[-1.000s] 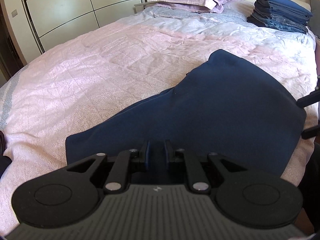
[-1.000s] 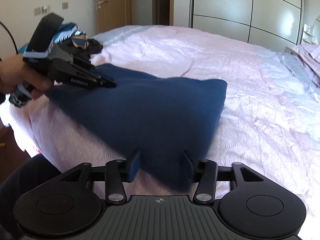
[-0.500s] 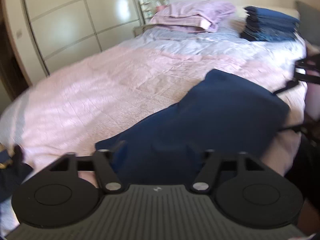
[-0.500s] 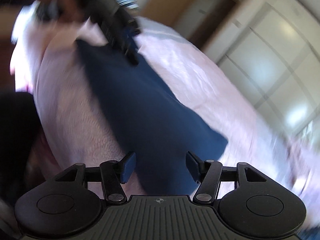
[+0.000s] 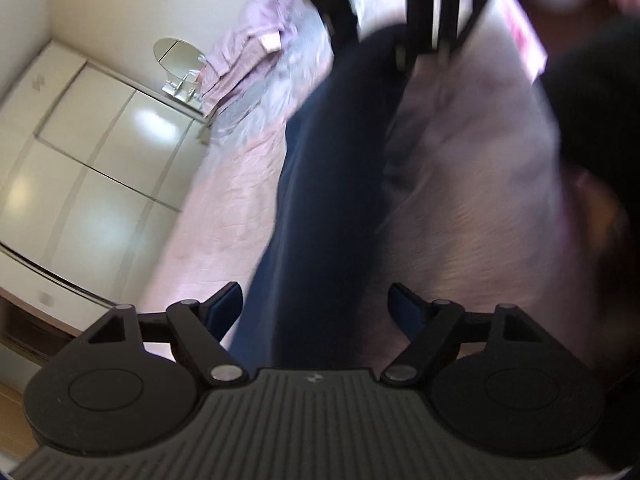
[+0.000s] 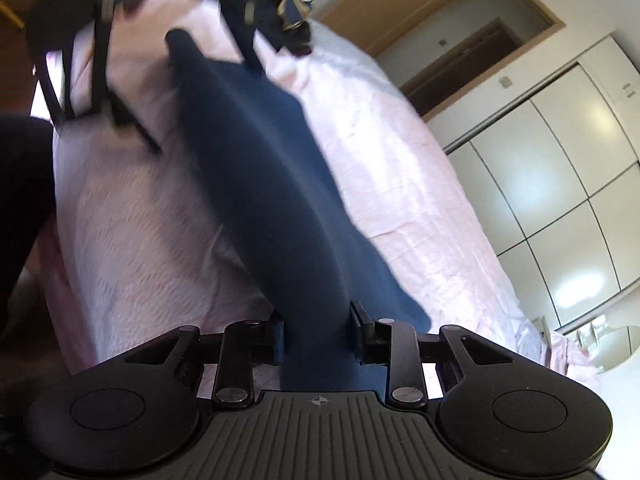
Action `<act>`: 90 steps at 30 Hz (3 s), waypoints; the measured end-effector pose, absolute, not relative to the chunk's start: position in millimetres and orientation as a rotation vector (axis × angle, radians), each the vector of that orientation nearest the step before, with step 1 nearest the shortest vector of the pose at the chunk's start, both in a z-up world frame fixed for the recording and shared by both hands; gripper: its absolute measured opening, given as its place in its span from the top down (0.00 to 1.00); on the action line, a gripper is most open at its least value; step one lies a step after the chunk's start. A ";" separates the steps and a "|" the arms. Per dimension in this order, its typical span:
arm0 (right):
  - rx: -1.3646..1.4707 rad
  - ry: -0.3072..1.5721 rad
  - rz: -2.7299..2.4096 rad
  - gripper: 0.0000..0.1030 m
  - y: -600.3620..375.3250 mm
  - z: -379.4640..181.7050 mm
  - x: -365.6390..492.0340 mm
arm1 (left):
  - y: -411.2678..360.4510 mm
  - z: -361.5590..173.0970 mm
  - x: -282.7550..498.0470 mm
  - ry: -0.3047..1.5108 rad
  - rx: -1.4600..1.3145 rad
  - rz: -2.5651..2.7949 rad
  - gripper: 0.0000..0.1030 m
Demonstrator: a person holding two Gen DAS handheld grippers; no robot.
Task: Fold clothes
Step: 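Lift the folded sweatshirt with both grippers and carry it toward the clothes stack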
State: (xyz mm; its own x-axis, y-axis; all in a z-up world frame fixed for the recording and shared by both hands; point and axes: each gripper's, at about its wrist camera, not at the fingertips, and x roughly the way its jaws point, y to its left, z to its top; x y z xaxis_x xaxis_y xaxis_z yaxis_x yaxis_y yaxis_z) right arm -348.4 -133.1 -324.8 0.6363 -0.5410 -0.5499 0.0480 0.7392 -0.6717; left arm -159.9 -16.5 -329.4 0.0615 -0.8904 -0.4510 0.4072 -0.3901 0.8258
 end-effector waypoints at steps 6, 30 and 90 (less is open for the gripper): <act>-0.659 0.823 -0.355 0.70 -132.5 -332.5 -352.3 | -56.1 -353.6 -158.7 -0.590 1.444 -1.423 0.68; -0.666 0.979 -0.245 0.69 -209.5 -316.4 -285.5 | -112.7 -299.1 -122.3 -0.363 1.650 -1.682 0.86; -0.258 1.189 -1.231 0.70 -375.3 72.0 -772.4 | -404.7 -11.2 -670.1 -1.317 1.248 -2.123 0.85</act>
